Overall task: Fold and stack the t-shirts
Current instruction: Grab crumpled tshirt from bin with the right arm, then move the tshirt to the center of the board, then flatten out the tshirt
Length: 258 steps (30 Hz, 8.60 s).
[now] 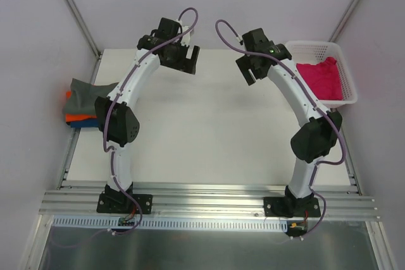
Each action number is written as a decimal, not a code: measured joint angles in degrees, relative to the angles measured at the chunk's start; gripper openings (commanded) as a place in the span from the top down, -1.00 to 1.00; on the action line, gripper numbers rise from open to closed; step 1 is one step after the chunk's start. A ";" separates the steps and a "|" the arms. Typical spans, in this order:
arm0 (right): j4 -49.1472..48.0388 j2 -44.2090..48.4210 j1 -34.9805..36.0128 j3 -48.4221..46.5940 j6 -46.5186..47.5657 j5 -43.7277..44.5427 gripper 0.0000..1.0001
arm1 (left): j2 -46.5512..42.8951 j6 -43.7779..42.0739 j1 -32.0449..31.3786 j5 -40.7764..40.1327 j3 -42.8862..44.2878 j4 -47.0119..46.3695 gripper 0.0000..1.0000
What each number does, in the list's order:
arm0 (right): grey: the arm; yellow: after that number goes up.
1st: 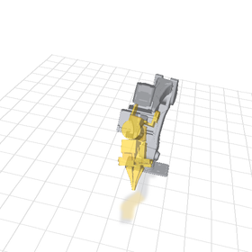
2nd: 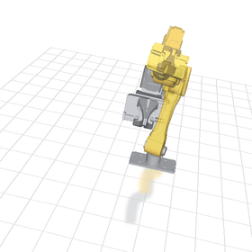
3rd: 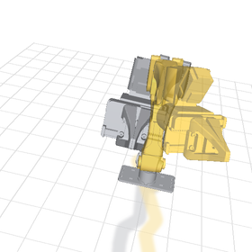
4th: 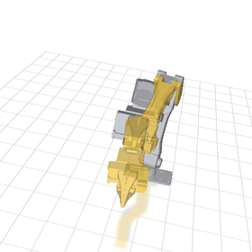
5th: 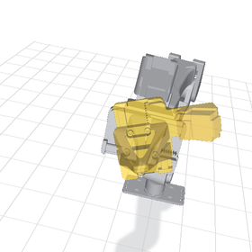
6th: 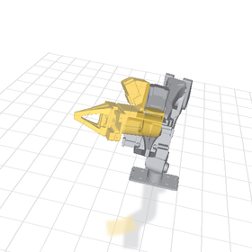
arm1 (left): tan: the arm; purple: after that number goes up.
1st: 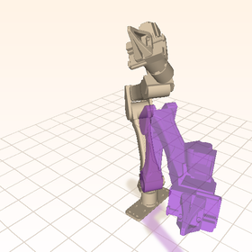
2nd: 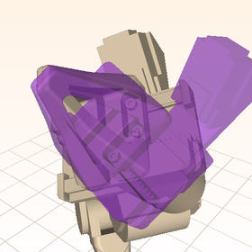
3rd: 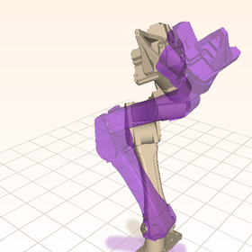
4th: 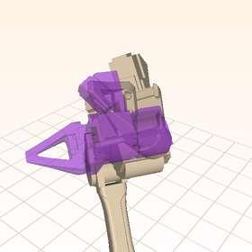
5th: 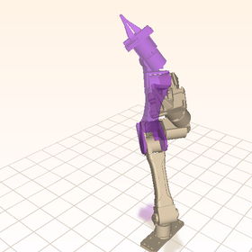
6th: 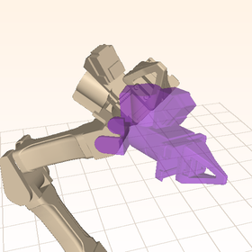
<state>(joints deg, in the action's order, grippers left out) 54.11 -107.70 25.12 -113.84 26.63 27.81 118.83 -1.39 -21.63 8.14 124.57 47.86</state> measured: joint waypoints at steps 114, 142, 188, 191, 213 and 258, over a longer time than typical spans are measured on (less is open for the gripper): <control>-16.26 -25.88 -47.17 -5.79 -13.11 -21.46 -0.63 | 5.84 -10.51 -8.02 -3.72 -1.18 3.91 -0.98; -8.85 -17.46 -34.77 -11.30 -10.84 -30.67 0.99 | 7.41 -7.52 -4.81 -4.11 7.13 3.91 -0.98; -8.63 -21.90 -12.37 -3.41 -11.45 -44.85 -0.57 | 4.11 1.88 17.86 2.23 14.08 -2.51 -0.98; -8.79 -23.34 -12.63 -4.20 -11.89 -45.86 -0.58 | 4.11 1.44 17.84 1.90 13.16 -2.49 -0.98; -8.35 -24.28 -10.16 -0.61 -13.86 -51.12 0.99 | 4.09 0.76 17.86 1.84 11.78 -2.58 -0.98; 21.62 -13.00 2.01 -9.68 -1.09 -64.78 -0.61 | 4.90 0.96 21.57 7.98 12.83 -12.11 -0.98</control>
<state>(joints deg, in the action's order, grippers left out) 75.72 -120.70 27.14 -123.52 25.54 -36.97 123.72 -0.43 -0.05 16.12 137.40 35.75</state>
